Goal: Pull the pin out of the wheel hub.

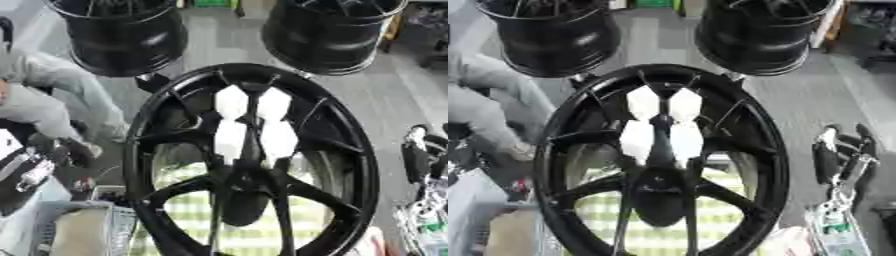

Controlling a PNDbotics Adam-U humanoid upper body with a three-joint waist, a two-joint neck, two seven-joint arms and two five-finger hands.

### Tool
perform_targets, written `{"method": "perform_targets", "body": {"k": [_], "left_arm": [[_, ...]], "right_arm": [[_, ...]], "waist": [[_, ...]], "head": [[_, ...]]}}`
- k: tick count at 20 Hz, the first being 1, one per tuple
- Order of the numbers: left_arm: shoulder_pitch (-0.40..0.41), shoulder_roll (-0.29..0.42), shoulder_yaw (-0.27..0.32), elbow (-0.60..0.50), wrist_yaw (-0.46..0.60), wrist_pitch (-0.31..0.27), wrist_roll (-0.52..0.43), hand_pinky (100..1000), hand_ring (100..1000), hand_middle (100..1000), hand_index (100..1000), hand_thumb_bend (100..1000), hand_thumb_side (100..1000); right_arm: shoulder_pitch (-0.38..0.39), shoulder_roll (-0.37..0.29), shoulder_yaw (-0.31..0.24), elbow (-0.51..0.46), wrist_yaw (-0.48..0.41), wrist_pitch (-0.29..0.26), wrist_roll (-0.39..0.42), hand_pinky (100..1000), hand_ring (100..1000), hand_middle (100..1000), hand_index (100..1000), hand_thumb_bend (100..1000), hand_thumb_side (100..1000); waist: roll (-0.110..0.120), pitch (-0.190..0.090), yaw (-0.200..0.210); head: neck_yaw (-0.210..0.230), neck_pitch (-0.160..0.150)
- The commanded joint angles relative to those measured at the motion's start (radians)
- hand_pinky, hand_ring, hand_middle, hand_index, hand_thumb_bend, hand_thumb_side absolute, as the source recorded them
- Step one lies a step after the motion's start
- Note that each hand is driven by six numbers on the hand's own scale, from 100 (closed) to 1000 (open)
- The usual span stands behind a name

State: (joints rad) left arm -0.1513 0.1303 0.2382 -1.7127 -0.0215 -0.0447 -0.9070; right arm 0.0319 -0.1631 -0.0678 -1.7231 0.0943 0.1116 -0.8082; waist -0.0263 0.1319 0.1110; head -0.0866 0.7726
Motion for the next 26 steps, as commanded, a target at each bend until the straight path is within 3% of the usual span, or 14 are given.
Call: {"method": "perform_targets", "body": {"k": [1,9,15,19,26], "left_arm": [[-0.012,0.008,0.006,-0.017,0.003,0.000,0.000,737,702,629,723,100,701],[-0.009,0.009,0.005,-0.018,-0.001,0.003,0.000,737,705,629,723,100,704],[-0.007,0.015,0.000,-0.017,-0.004,0.004,0.000,738,707,629,724,100,707],[-0.007,0.020,-0.002,-0.017,-0.007,0.004,0.000,737,708,629,724,100,706],[-0.008,0.028,-0.009,-0.014,-0.007,-0.002,0.000,738,711,630,724,100,701]], "right_arm": [[-0.004,-0.019,-0.009,-0.016,0.006,0.001,0.002,573,642,640,888,100,534],[0.005,-0.066,-0.027,-0.056,0.022,0.034,0.002,576,643,642,889,100,519],[0.037,-0.237,-0.015,-0.175,0.059,0.119,0.090,597,657,659,896,100,482],[0.063,-0.415,0.021,-0.268,0.104,0.172,0.259,623,672,683,908,100,465],[-0.005,-0.744,0.115,-0.277,0.116,0.061,0.659,683,706,743,939,100,444]], "waist": [[0.002,-0.009,0.000],[-0.003,-0.012,0.003],[-0.012,-0.015,0.007],[-0.018,-0.015,0.010],[-0.023,-0.019,0.011]], "head": [[-0.001,-0.003],[-0.002,-0.003],[0.001,-0.003],[0.006,-0.003],[0.009,-0.003]]}}
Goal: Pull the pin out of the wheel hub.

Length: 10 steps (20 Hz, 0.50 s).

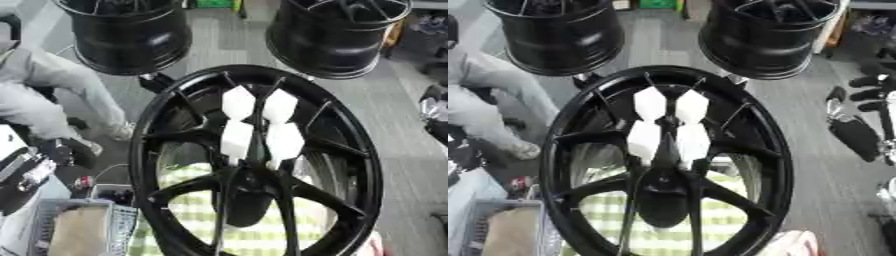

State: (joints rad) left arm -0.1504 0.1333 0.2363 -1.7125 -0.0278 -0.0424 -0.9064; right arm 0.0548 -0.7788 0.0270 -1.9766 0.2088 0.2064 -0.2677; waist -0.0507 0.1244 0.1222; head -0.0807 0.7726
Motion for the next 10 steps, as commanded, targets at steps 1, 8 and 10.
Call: {"method": "perform_targets", "body": {"k": [1,8,10], "left_arm": [[-0.009,0.025,-0.008,-0.013,-0.002,-0.005,-0.001,738,711,630,724,100,700],[-0.008,0.030,-0.017,-0.009,-0.001,-0.009,-0.001,738,713,630,724,100,701],[-0.008,0.031,-0.020,-0.008,-0.002,-0.010,-0.001,738,714,630,725,100,700]], "right_arm": [[-0.047,-0.165,0.032,-0.023,-0.007,-0.046,0.169,691,712,751,942,100,444],[-0.231,-0.315,0.114,-0.023,-0.062,-0.129,0.457,726,734,783,954,100,431],[-0.289,-0.327,0.139,-0.023,-0.071,-0.152,0.517,735,739,791,957,100,428]], "waist": [[0.001,-0.013,0.000],[-0.002,-0.019,0.009],[-0.003,-0.020,0.012]], "head": [[0.003,-0.003],[-0.003,-0.003],[-0.007,-0.003]]}}
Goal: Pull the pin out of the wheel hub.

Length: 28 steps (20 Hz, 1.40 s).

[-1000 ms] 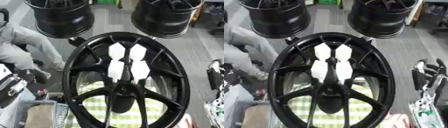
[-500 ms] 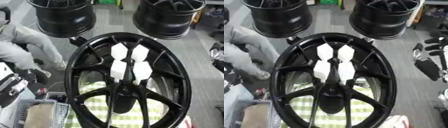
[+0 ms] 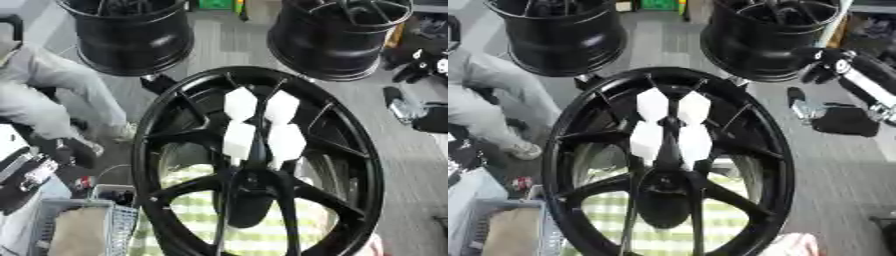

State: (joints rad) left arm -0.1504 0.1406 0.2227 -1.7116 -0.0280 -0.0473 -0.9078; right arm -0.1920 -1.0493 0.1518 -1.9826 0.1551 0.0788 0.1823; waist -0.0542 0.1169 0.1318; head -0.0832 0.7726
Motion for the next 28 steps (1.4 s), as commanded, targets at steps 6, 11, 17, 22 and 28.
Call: {"method": "perform_targets", "body": {"k": [6,11,17,22,28], "left_arm": [[-0.008,0.027,-0.014,-0.007,-0.003,-0.005,0.001,739,715,631,725,100,704],[-0.005,0.028,-0.019,-0.005,-0.007,-0.005,0.001,739,716,631,725,100,707],[-0.002,0.026,-0.024,-0.004,-0.009,-0.005,0.001,739,718,631,725,100,708],[-0.001,0.026,-0.025,-0.003,-0.008,-0.006,0.001,739,720,632,725,100,708],[-0.001,0.025,-0.027,-0.004,-0.008,-0.007,0.001,740,722,633,725,100,708]], "right_arm": [[-0.179,-0.052,0.110,-0.017,-0.007,-0.060,0.251,759,754,811,962,100,443],[-0.243,-0.024,0.184,-0.017,0.018,-0.075,0.367,779,771,830,966,204,460],[-0.313,0.034,0.242,-0.017,0.086,-0.088,0.514,788,757,834,964,268,462],[-0.339,0.063,0.262,-0.017,0.109,-0.070,0.560,783,749,828,959,269,475],[-0.350,0.075,0.268,-0.017,0.119,-0.023,0.571,786,756,834,959,268,480]], "waist": [[-0.005,-0.016,0.012],[-0.009,-0.017,0.013],[-0.008,-0.020,0.010],[-0.006,-0.021,0.008],[-0.005,-0.020,0.010]], "head": [[-0.016,-0.003],[-0.024,-0.003],[-0.029,-0.003],[-0.033,-0.003],[-0.034,-0.003]]}}
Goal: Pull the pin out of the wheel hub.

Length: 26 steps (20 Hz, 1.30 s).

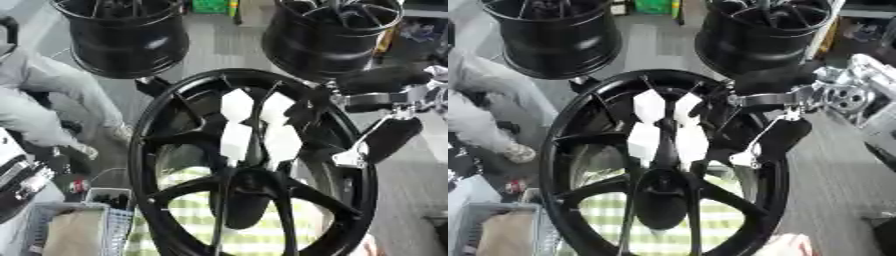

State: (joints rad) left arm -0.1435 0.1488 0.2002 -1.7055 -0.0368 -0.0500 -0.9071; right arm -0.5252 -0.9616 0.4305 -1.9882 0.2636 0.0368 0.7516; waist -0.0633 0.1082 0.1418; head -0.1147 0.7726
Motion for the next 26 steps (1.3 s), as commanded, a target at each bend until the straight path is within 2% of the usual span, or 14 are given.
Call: {"method": "perform_targets", "body": {"k": [1,7,26], "left_arm": [[-0.008,0.017,-0.005,-0.010,0.001,-0.004,0.000,740,722,633,725,100,707],[-0.008,0.018,-0.006,-0.010,0.000,-0.004,0.000,740,724,633,725,100,709],[-0.014,0.016,-0.009,-0.012,0.001,-0.004,0.000,741,728,634,726,100,709]], "right_arm": [[-0.019,-0.011,-0.011,-0.012,0.014,0.026,0.003,786,757,837,960,269,480],[-0.031,-0.002,-0.009,-0.012,0.033,0.058,0.014,786,759,879,963,272,490],[-0.055,0.037,0.005,-0.012,0.086,0.133,0.038,776,747,893,963,278,506]], "waist": [[0.004,-0.011,0.001],[0.002,-0.009,0.003],[0.001,-0.006,0.018]], "head": [[-0.003,-0.003],[-0.005,-0.003],[-0.006,-0.003]]}}
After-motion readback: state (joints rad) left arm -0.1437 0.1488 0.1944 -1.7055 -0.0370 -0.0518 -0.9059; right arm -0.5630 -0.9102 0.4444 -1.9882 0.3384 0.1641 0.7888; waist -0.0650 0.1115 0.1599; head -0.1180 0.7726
